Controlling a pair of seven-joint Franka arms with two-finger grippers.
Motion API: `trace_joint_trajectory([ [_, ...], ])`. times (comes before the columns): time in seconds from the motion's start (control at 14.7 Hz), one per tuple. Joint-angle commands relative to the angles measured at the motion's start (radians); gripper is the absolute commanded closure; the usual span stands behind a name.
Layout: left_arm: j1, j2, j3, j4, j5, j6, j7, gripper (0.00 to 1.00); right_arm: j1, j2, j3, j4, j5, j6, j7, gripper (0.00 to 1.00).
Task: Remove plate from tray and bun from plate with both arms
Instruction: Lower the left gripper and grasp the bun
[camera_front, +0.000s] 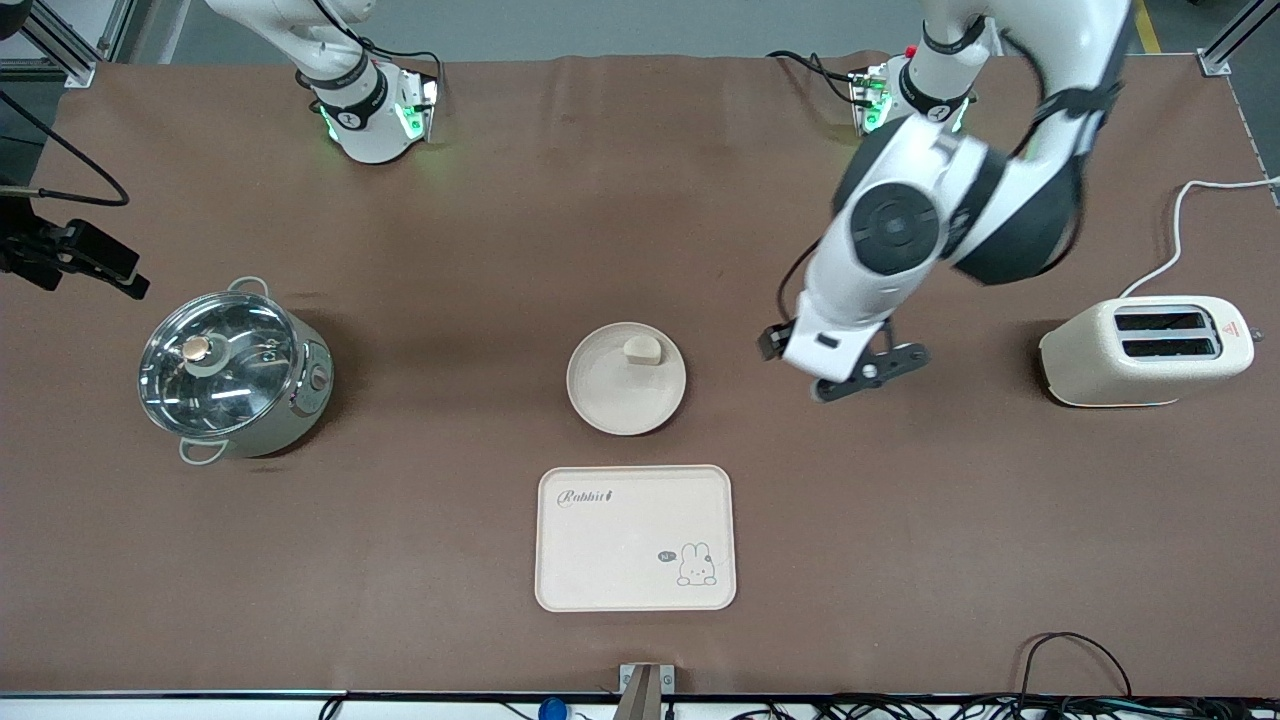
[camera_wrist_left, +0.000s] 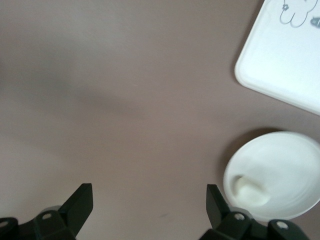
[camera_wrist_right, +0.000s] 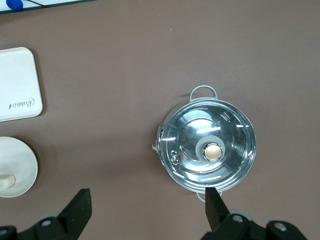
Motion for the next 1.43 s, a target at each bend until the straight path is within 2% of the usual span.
trace_joint_trajectory([
  [0.0,-0.076,0.098,0.001,0.029,0.016,0.106,-0.218,0.0,-0.012,0.004,0.011,0.013,-0.009,-0.016,0.004,0.0],
  [0.27,-0.18,0.224,0.005,0.032,0.025,0.287,-0.483,0.0,-0.012,0.004,0.011,0.013,-0.009,-0.016,0.004,0.0],
  [0.54,-0.25,0.311,0.014,0.034,0.056,0.401,-0.672,0.07,-0.012,0.004,0.011,0.013,-0.009,-0.016,0.004,0.0],
  [0.95,-0.305,0.405,0.041,0.056,0.058,0.496,-0.738,0.3,-0.014,0.006,0.011,0.013,-0.008,-0.016,0.002,0.0],
  [1.16,-0.317,0.423,0.048,0.075,0.058,0.495,-0.758,0.36,-0.014,0.006,0.011,0.012,-0.008,-0.016,0.002,0.0],
  [1.29,-0.319,0.422,0.048,0.073,0.056,0.49,-0.76,0.45,-0.012,0.007,0.011,0.012,-0.008,-0.016,0.002,0.0],
  [1.36,-0.319,0.422,0.048,0.073,0.056,0.488,-0.76,0.53,-0.01,0.012,0.011,0.012,-0.008,-0.016,0.002,0.0],
])
